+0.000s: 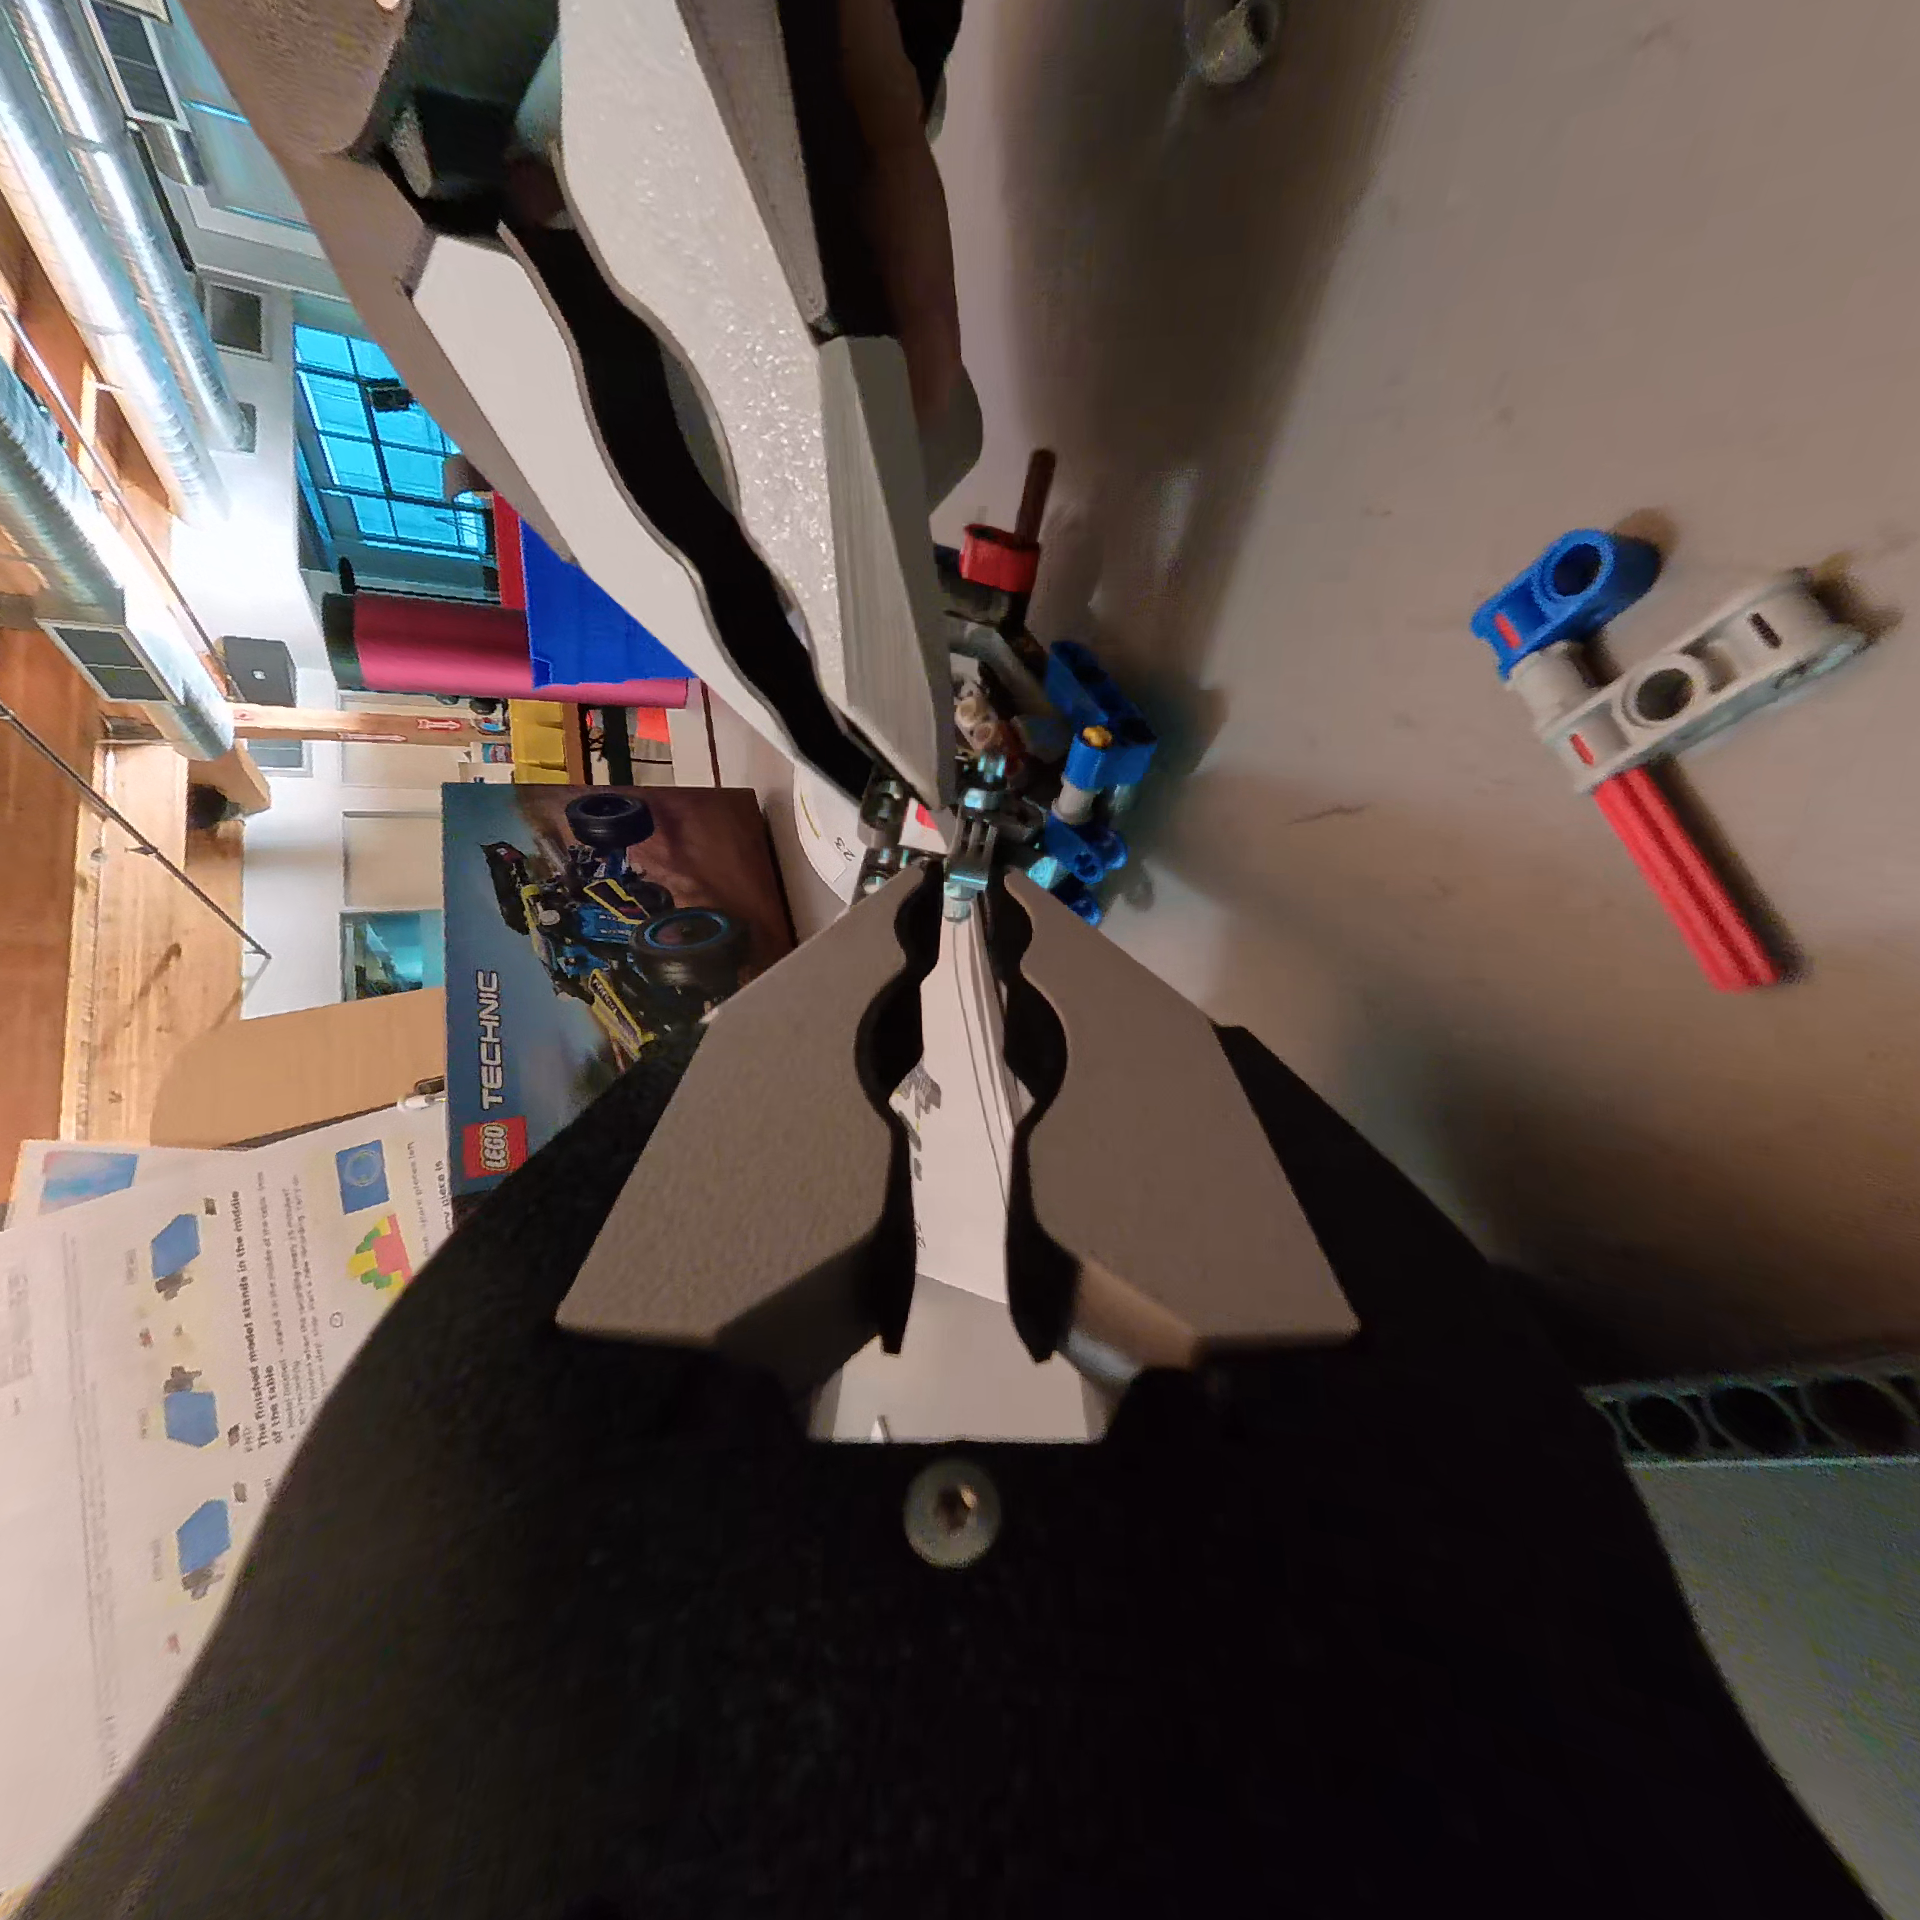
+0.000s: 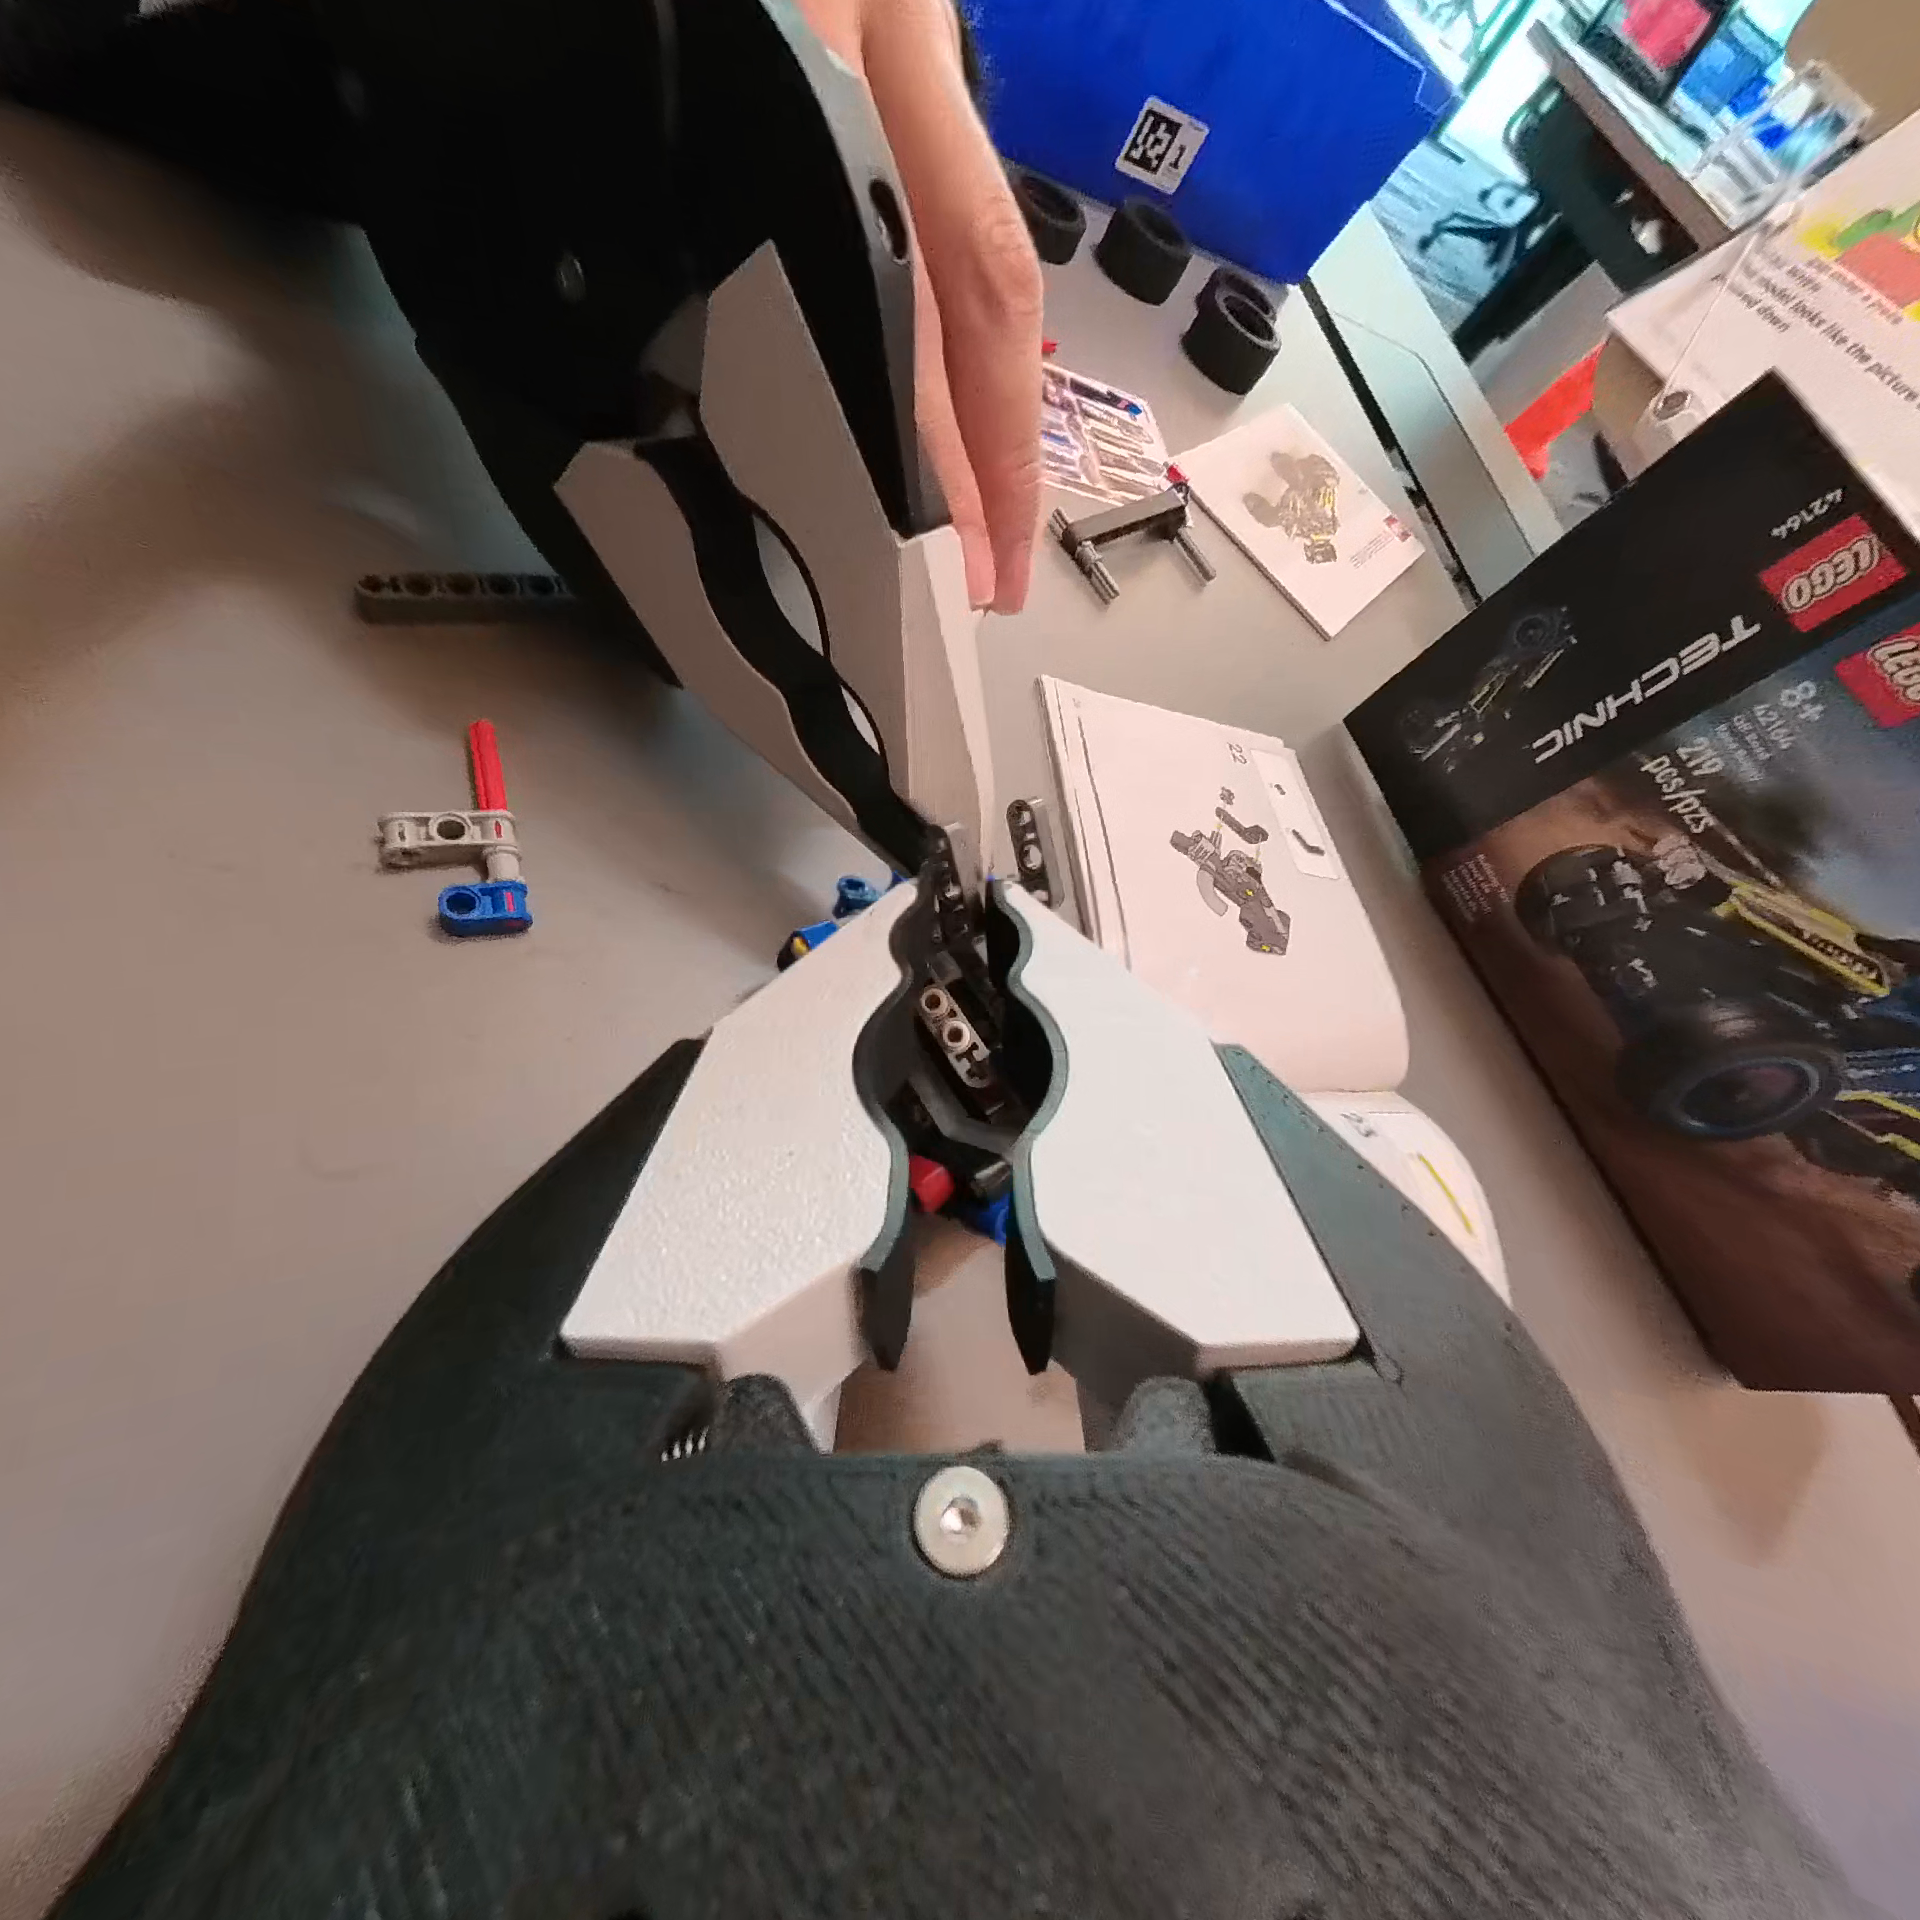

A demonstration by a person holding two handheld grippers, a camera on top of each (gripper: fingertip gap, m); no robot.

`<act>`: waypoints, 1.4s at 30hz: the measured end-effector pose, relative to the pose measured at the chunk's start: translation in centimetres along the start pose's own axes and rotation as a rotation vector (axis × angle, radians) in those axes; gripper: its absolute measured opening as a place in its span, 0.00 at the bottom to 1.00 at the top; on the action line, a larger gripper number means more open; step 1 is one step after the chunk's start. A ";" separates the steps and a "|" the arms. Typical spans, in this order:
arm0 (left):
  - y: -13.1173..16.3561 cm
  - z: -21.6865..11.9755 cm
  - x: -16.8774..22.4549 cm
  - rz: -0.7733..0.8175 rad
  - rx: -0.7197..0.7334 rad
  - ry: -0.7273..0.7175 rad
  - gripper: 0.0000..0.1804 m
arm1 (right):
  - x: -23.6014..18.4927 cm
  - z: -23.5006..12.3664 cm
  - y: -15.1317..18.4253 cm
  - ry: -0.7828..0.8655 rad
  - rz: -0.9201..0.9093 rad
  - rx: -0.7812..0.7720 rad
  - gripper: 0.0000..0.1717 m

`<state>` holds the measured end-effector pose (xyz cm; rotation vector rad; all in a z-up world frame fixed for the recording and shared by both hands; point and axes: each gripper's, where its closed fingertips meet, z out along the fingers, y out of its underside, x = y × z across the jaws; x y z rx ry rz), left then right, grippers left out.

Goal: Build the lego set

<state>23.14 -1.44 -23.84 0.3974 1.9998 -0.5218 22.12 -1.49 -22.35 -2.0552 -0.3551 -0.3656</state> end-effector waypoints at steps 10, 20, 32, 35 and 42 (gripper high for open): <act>-0.4 0.5 -0.3 0.020 -0.034 0.027 0.02 | 0.4 -0.3 -0.4 0.057 -0.028 -0.019 0.05; -0.2 1.0 -0.3 0.035 -0.071 0.017 0.02 | 0.7 -0.5 0.5 0.066 0.296 0.005 0.03; -0.5 1.6 -1.0 -0.040 -0.041 -0.036 0.02 | 1.5 -1.1 1.7 0.178 0.271 -0.043 0.07; -0.7 1.7 -1.3 -0.054 -0.028 -0.054 0.02 | 1.8 -1.4 1.3 0.209 0.229 -0.030 0.06; -0.9 1.9 -0.9 -0.064 -0.007 -0.059 0.03 | 1.6 -1.4 1.5 0.225 0.125 -0.048 0.05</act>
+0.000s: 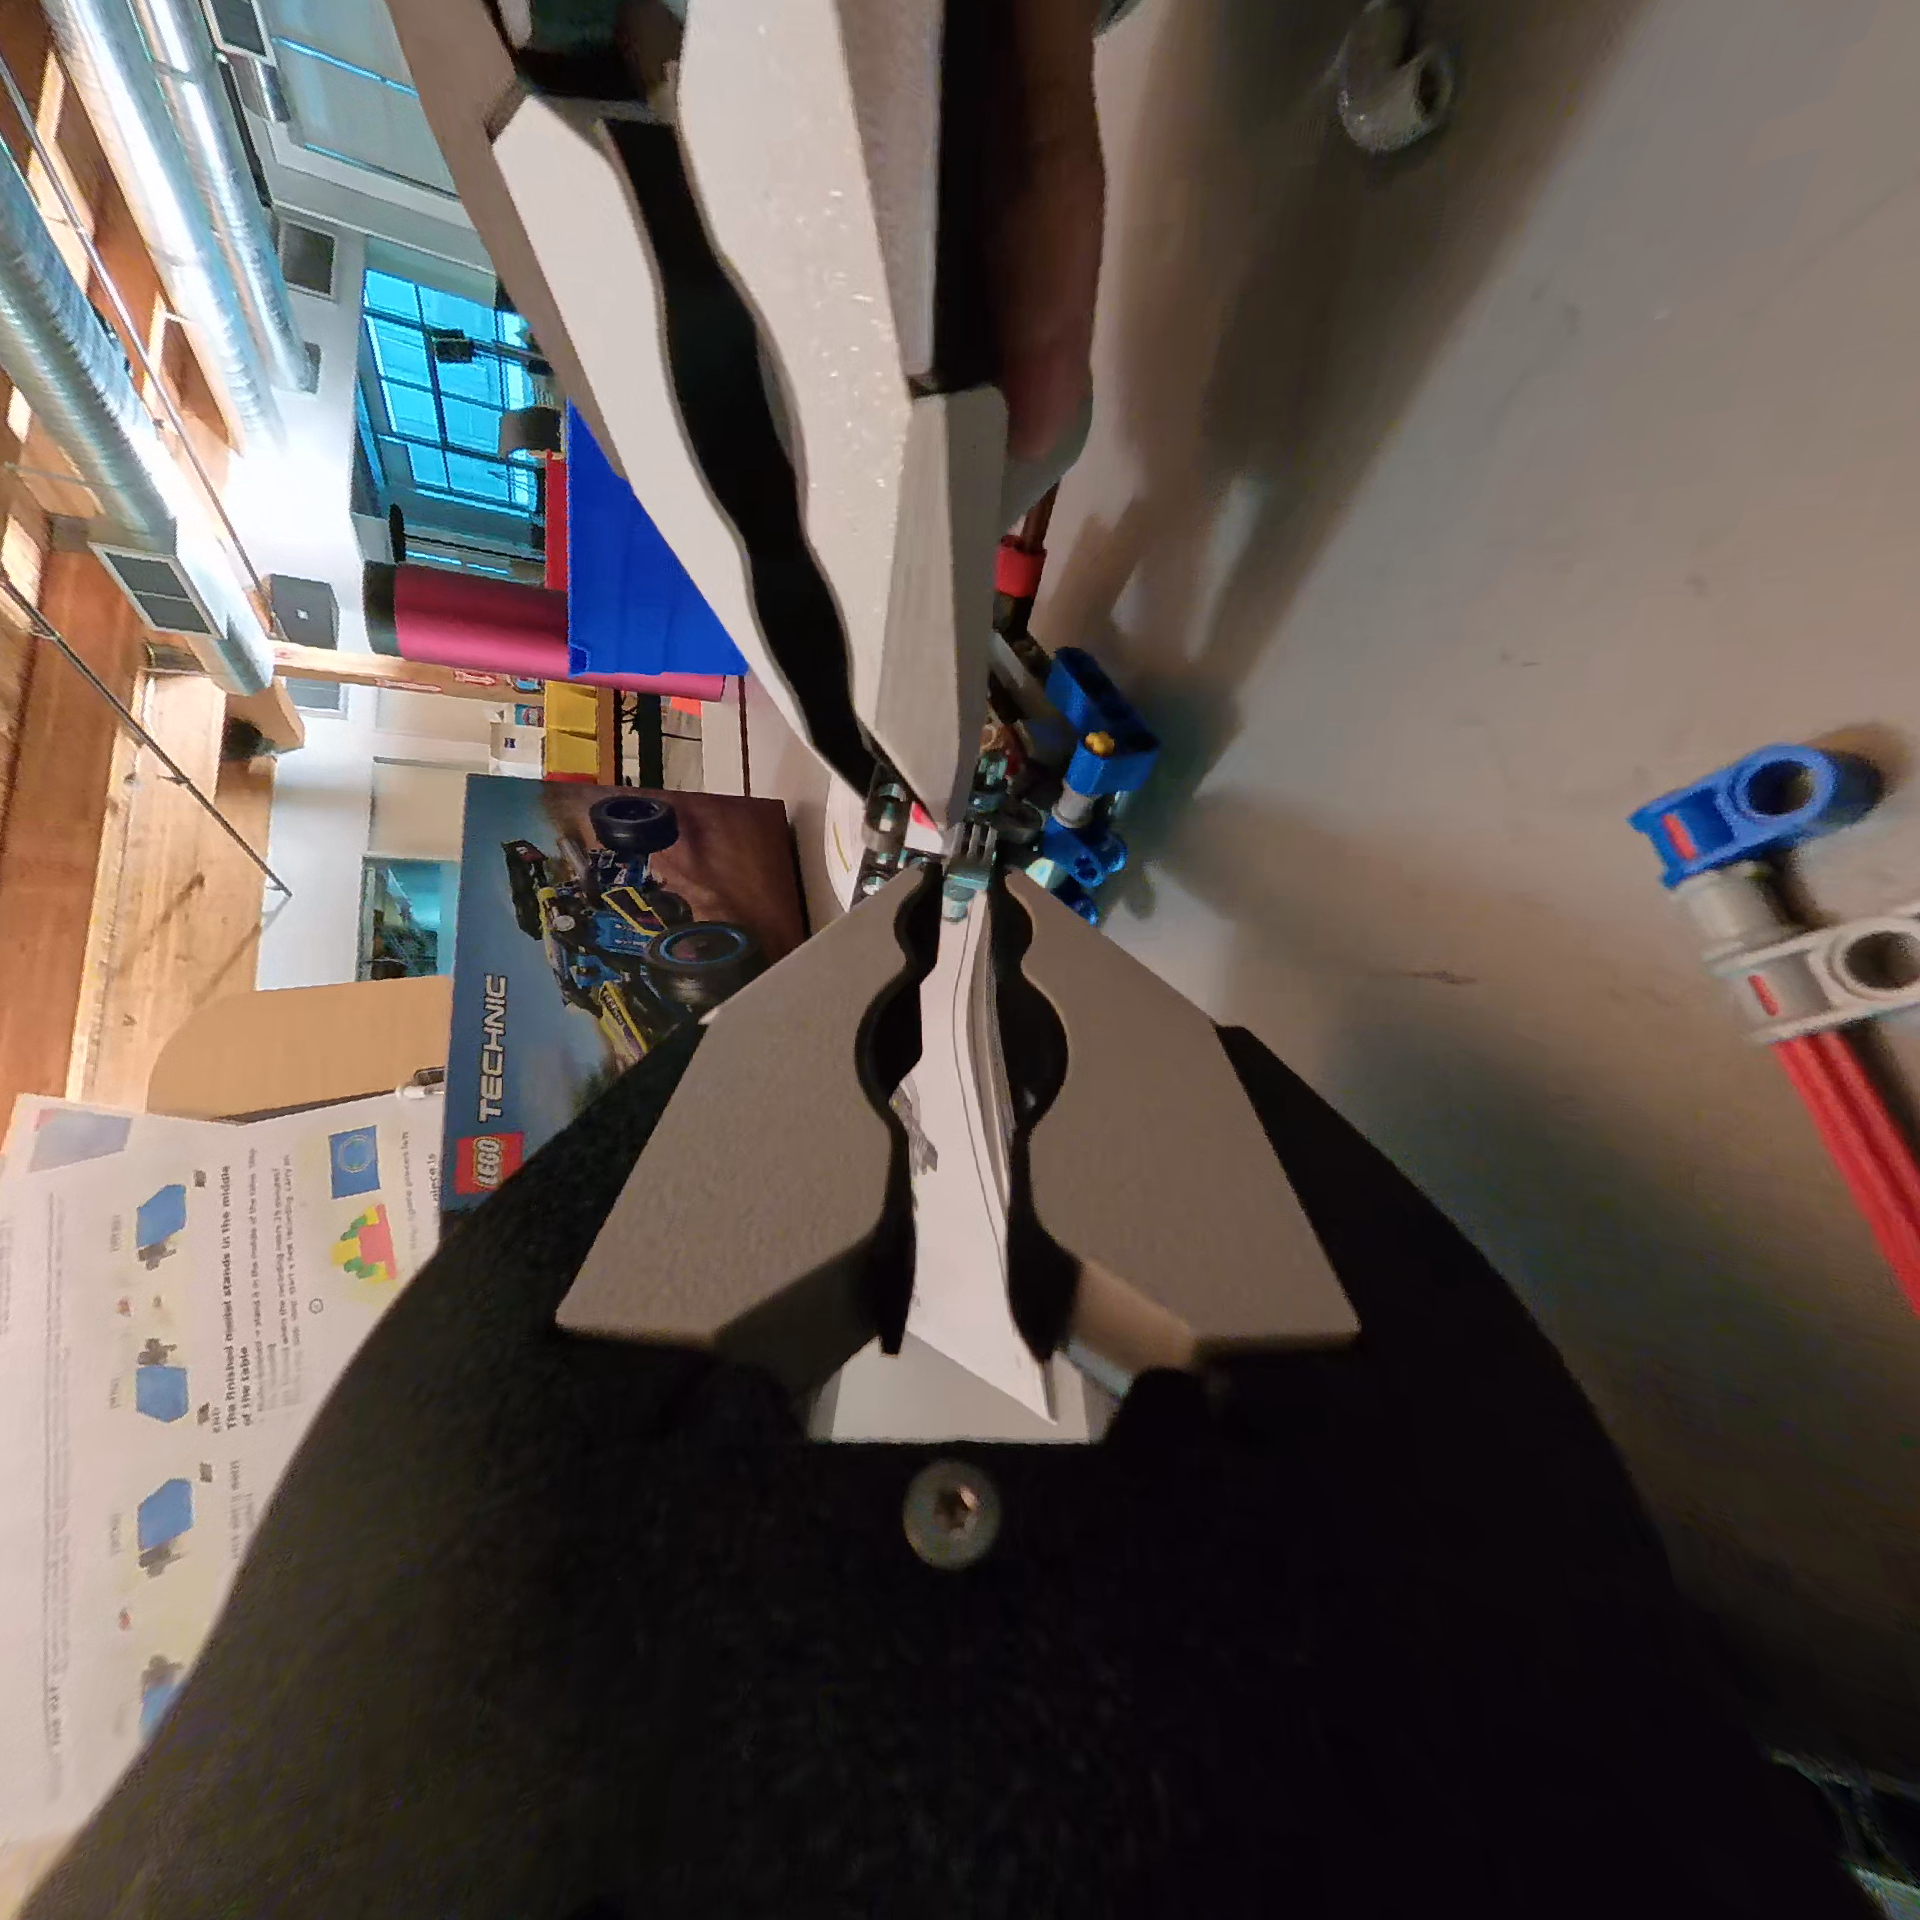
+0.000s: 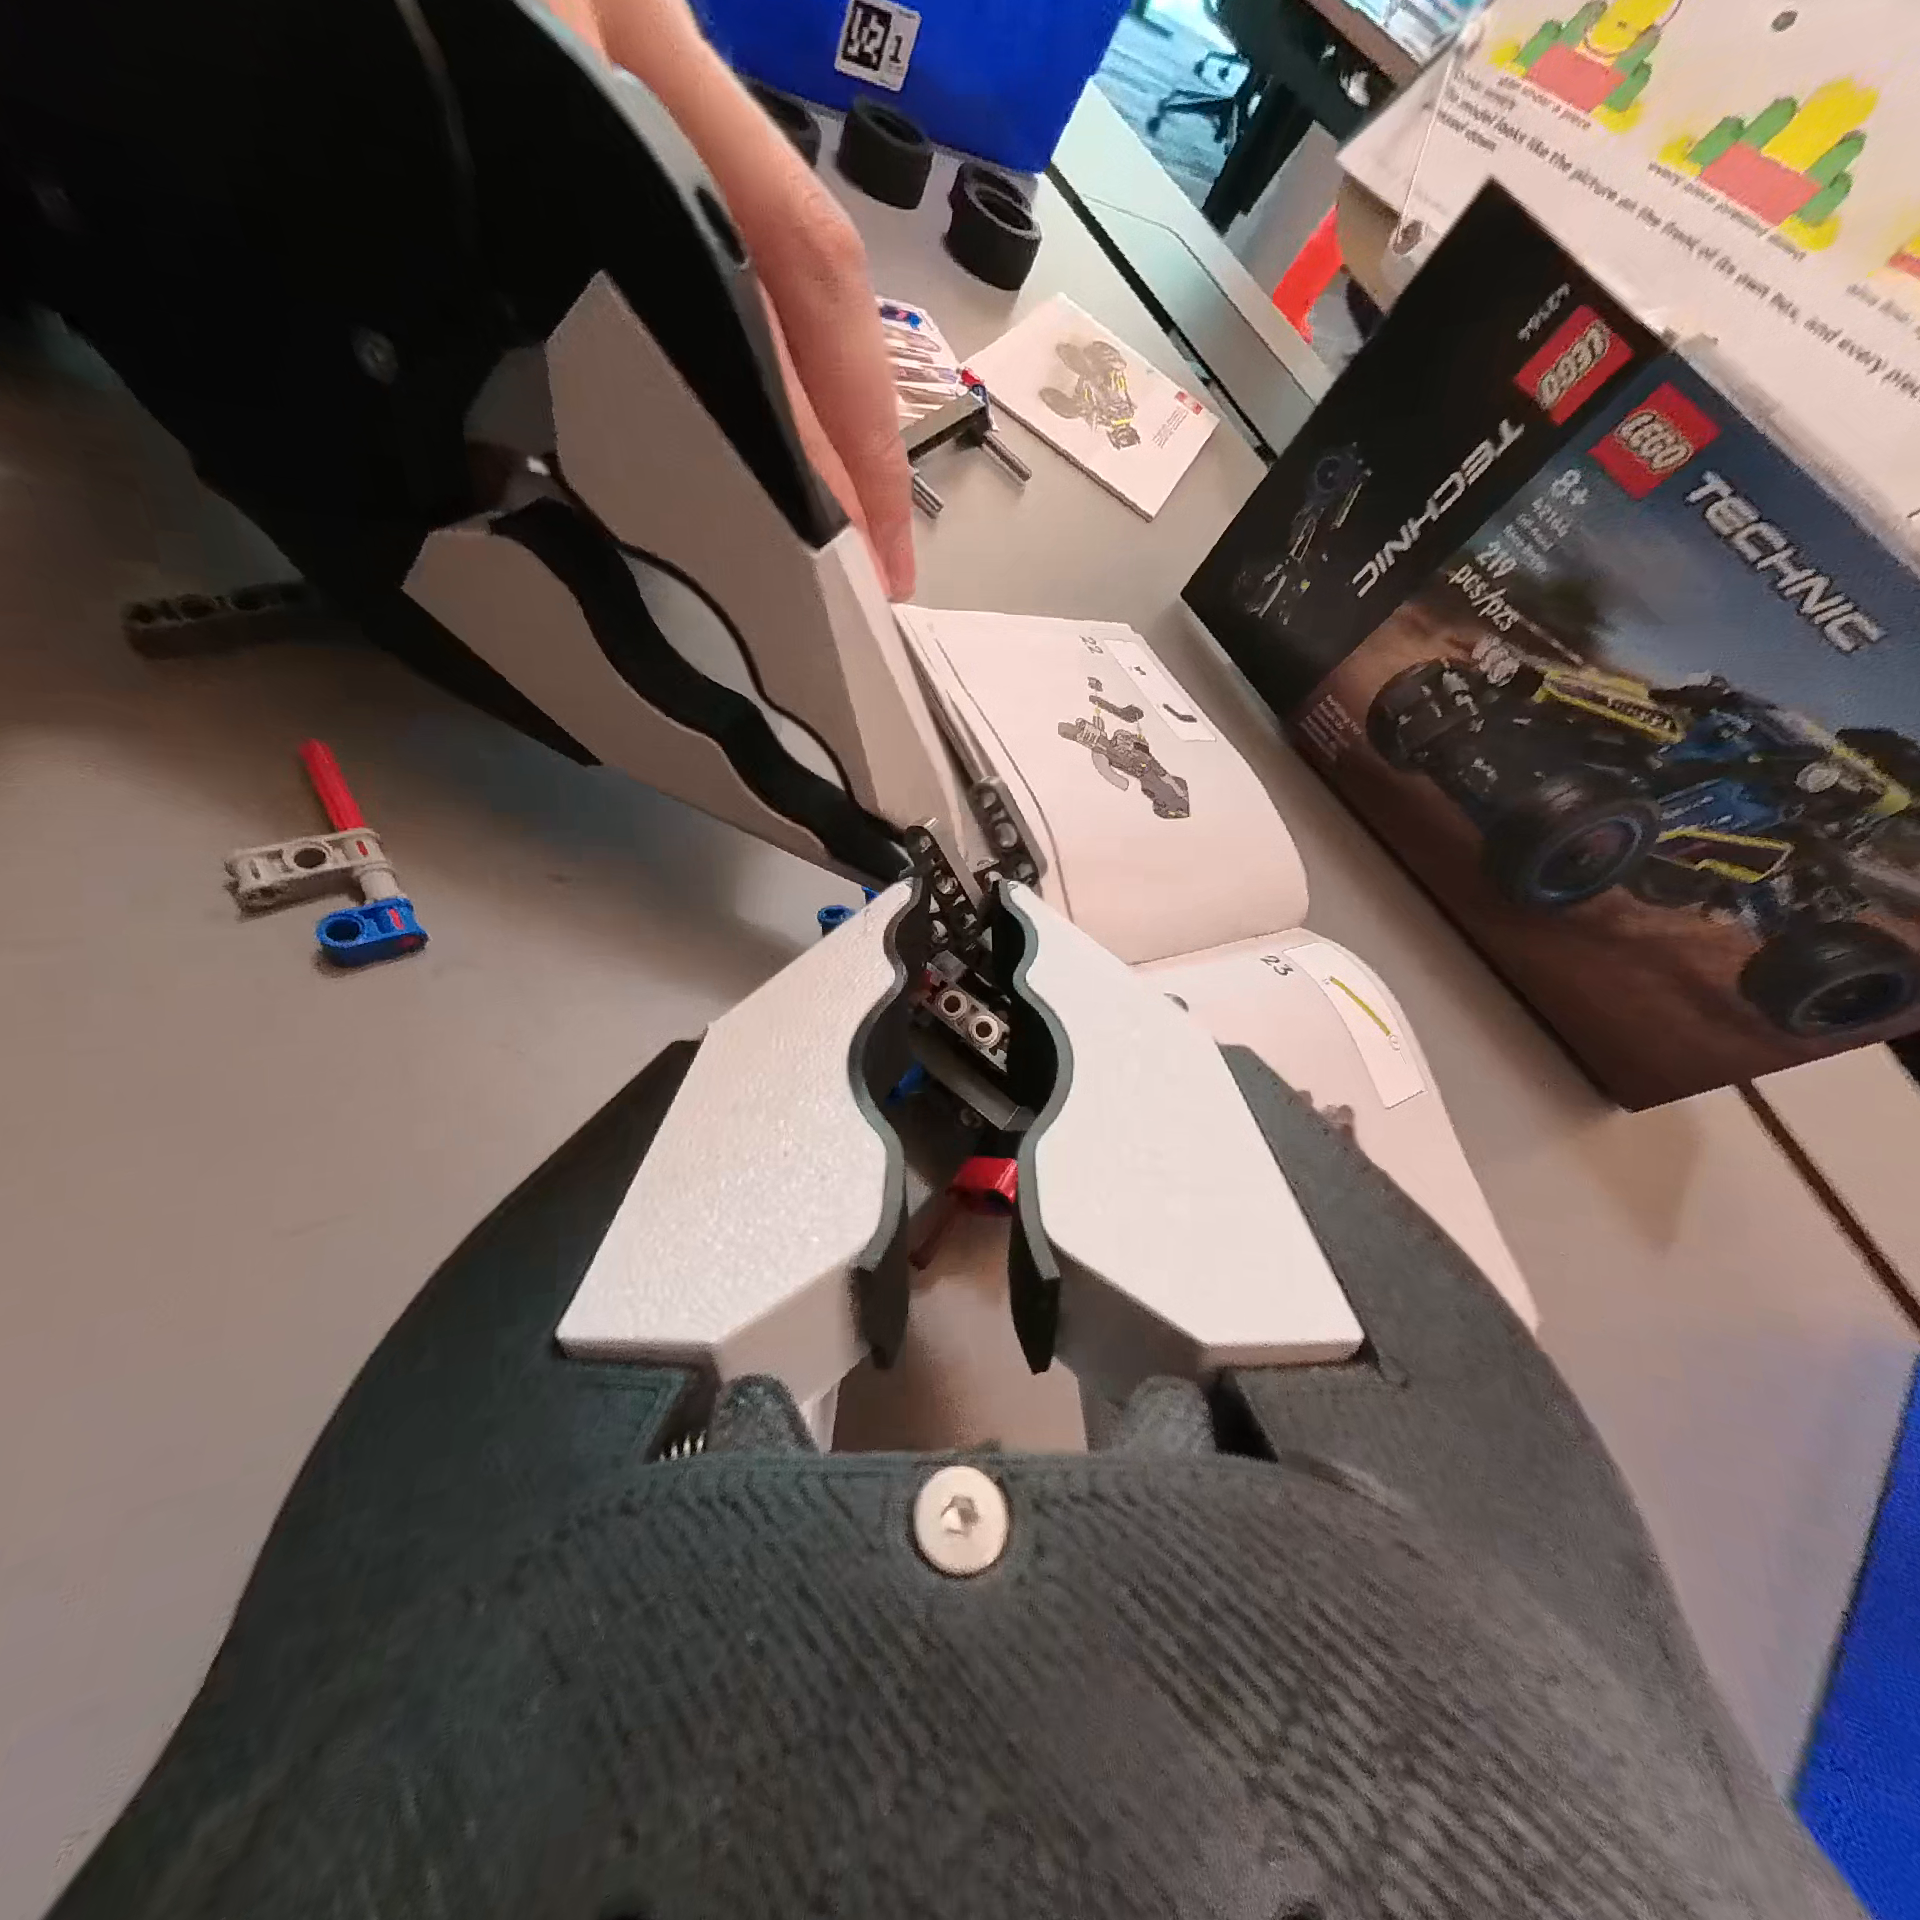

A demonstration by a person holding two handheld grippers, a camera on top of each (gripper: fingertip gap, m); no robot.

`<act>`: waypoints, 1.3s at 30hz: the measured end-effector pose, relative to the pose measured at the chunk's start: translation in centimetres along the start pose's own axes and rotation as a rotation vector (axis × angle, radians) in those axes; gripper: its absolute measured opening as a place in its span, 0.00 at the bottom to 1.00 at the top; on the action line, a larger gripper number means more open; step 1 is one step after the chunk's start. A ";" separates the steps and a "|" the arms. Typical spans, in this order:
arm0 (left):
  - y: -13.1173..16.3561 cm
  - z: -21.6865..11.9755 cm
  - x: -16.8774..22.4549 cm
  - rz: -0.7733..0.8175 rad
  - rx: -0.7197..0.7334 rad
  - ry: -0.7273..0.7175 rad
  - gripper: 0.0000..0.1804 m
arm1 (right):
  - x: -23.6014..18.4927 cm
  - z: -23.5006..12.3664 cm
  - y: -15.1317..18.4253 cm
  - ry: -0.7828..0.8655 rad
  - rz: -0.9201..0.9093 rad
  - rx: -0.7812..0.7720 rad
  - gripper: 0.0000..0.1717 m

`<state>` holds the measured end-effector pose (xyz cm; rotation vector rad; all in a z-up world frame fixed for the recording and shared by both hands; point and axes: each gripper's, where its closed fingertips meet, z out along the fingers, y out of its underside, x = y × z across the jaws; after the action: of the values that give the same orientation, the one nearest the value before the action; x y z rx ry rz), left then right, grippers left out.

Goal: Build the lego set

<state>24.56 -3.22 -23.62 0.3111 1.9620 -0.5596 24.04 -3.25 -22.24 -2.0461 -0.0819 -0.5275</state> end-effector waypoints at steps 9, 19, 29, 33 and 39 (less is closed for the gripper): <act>-0.4 -0.1 0.0 -0.018 0.030 0.026 0.04 | -0.1 -0.1 0.0 -0.004 -0.014 0.021 0.05; -0.8 -0.2 -1.2 0.026 0.024 -0.093 0.02 | -0.2 -0.9 0.2 -0.013 0.177 0.014 0.13; -0.7 -0.5 -1.4 0.066 0.013 -0.128 0.02 | 0.3 -1.8 -0.5 -0.034 0.388 0.045 0.11; -0.8 -0.6 -1.1 0.064 0.015 -0.099 0.02 | 0.6 -1.4 -0.2 -0.001 0.450 0.041 0.08; -1.2 -0.6 -0.7 0.083 0.010 -0.083 0.02 | 0.0 -0.9 0.1 -0.036 0.511 0.030 0.05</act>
<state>23.85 -3.87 -22.44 0.3684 1.8580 -0.5211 23.73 -4.01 -21.96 -1.9489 0.3993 -0.1674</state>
